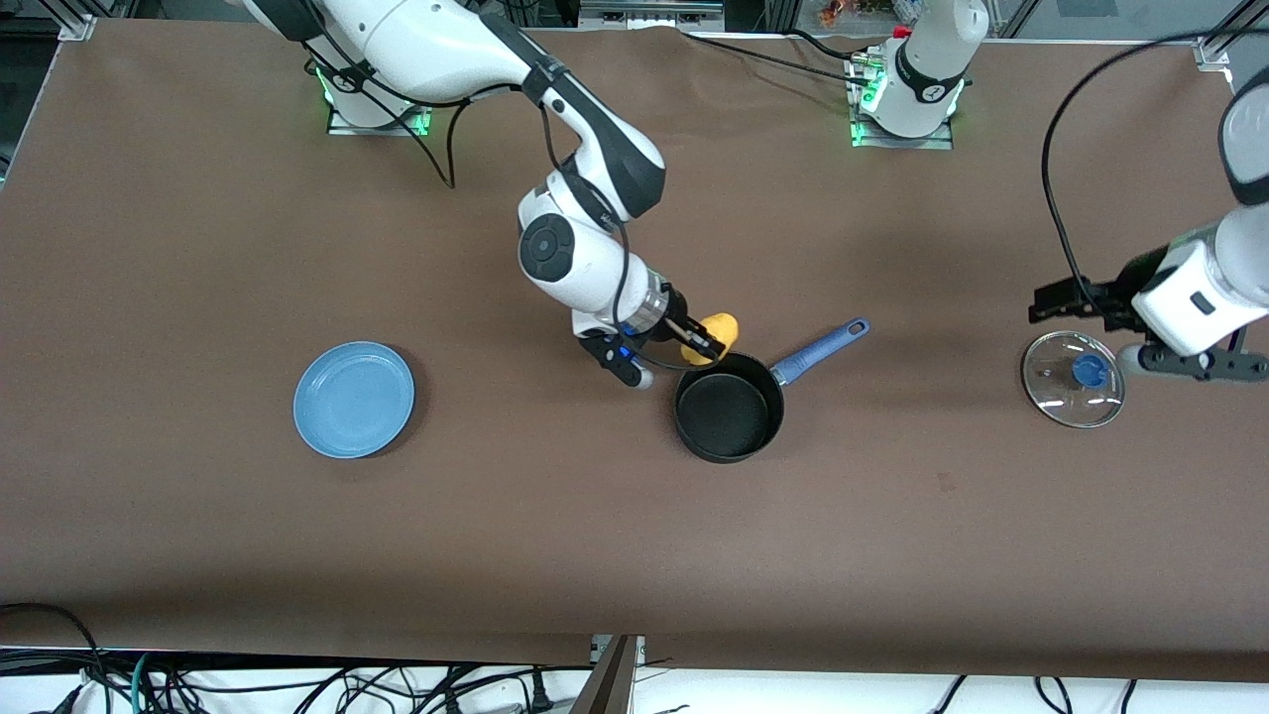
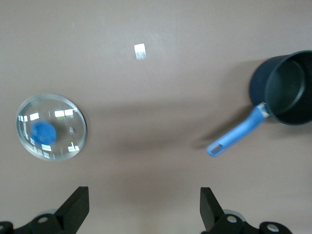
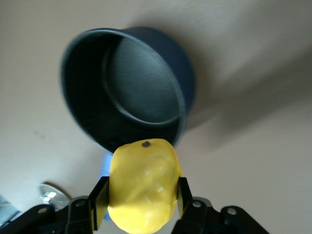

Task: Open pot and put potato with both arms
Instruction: 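Carry the potato over the saucepan and release it with the right gripper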

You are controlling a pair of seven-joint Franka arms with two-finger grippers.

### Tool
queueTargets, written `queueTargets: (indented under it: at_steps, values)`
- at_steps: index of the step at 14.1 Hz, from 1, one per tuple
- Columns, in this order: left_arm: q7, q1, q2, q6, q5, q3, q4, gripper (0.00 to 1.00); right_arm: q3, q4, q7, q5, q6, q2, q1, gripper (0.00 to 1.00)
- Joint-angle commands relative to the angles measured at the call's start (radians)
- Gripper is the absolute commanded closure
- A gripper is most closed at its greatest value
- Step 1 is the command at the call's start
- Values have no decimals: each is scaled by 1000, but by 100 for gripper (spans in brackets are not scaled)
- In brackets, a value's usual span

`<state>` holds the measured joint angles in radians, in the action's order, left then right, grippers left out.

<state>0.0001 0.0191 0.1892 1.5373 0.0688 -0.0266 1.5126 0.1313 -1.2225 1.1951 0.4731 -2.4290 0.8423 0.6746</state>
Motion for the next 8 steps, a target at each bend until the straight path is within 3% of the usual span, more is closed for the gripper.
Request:
queueTargets:
  at_steps: [1,2,3,4,5,6,8]
  values:
    - [-91,4,-16,-110,-27,-22,-70,0,-4,129,20,19,-51,106,-9,49]
    - [-92,4,-34,-121,-24,-24,-68,0,-4,129,20,19,-79,119,-9,47]
    - [-89,4,-42,-126,-18,-26,-60,0,-4,129,20,19,-81,124,-13,29]
    - [-78,2,-42,-126,-18,-33,-57,0,-2,129,20,19,-74,121,-19,23]
    - [-74,1,-40,-126,-17,-35,-52,0,-1,129,21,19,-74,116,-20,7]
    - [-74,-2,-39,-123,-17,-35,-52,0,-1,129,20,19,-74,113,-20,0]
    - [-75,-10,-25,-123,-18,-35,-60,0,-7,129,12,15,-67,110,-29,0]
